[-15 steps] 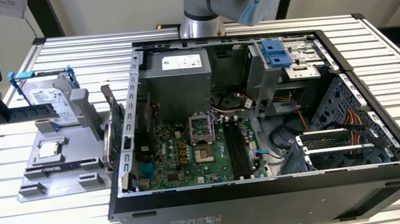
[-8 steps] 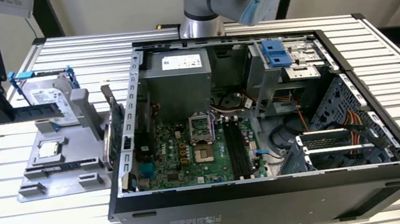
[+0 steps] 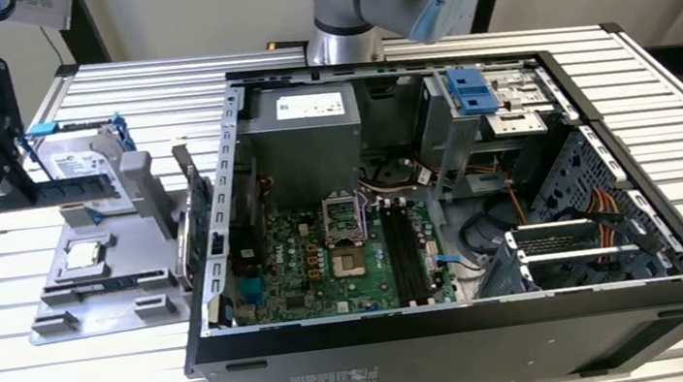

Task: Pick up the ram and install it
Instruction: 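Pick up the ram and move it above insertion slot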

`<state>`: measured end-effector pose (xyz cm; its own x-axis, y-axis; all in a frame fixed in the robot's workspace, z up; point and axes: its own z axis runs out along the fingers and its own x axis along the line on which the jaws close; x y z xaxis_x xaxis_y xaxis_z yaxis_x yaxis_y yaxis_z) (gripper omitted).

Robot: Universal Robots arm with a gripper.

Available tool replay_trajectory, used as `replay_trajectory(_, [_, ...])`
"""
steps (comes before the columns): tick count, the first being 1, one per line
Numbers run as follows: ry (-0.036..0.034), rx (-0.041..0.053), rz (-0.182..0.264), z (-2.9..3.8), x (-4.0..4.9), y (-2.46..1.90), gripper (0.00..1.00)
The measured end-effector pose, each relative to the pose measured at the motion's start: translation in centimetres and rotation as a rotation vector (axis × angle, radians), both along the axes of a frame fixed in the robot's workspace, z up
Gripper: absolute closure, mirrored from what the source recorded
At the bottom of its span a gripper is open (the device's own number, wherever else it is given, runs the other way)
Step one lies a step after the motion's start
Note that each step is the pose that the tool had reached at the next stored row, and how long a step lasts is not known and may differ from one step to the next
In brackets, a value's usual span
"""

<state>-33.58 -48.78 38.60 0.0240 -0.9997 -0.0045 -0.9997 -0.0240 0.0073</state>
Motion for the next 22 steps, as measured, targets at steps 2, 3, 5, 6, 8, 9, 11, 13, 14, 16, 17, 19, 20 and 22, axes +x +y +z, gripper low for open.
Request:
replay_trajectory(2, [0.0, 0.0, 0.0, 0.0, 0.24, 0.0, 1.0])
replay_trajectory(3, [0.0, 0.0, 0.0, 0.0, 0.37, 0.0, 1.0])
replay_trajectory(5, [0.0, 0.0, 0.0, 0.0, 0.59, 0.0, 1.0])
replay_trajectory(6, [0.0, -0.0001, 0.0, 0.0, 0.68, 0.0, 1.0])
replay_trajectory(8, [0.0, 0.0, 0.0, 0.0, 0.72, 0.0, 1.0])
replay_trajectory(9, [0.0, 0.0, 0.0, -0.01, 0.72, 0.0, 1.0])
replay_trajectory(11, [0.0, 0.0, 0.0, 0.0, 0.73, 0.0, 1.0])
replay_trajectory(13, [0.0, 0.0, 0.0, 0.0, 0.74, -0.01, 1.0])
replay_trajectory(14, [0.0, 0.0, 0.0, 0.0, 0.74, 0.0, 1.0])
replay_trajectory(16, [0.0, 0.0, 0.0, 0.0, 0.75, 0.0, 1.0])
replay_trajectory(17, [-0.0002, 0.0001, 0.0, -0.01, 0.78, 0.0, 1.0])
replay_trajectory(19, [0.0, -0.0001, 0.0, 0.0, 0.89, -0.01, 1.0])
replay_trajectory(20, [-0.0001, 0.0001, 0.0, -0.01, 0.95, 0.0, 1.0])
replay_trajectory(22, [-0.0001, 0.0, 0.0, 0.0, 1.08, 0.0, 1.0])
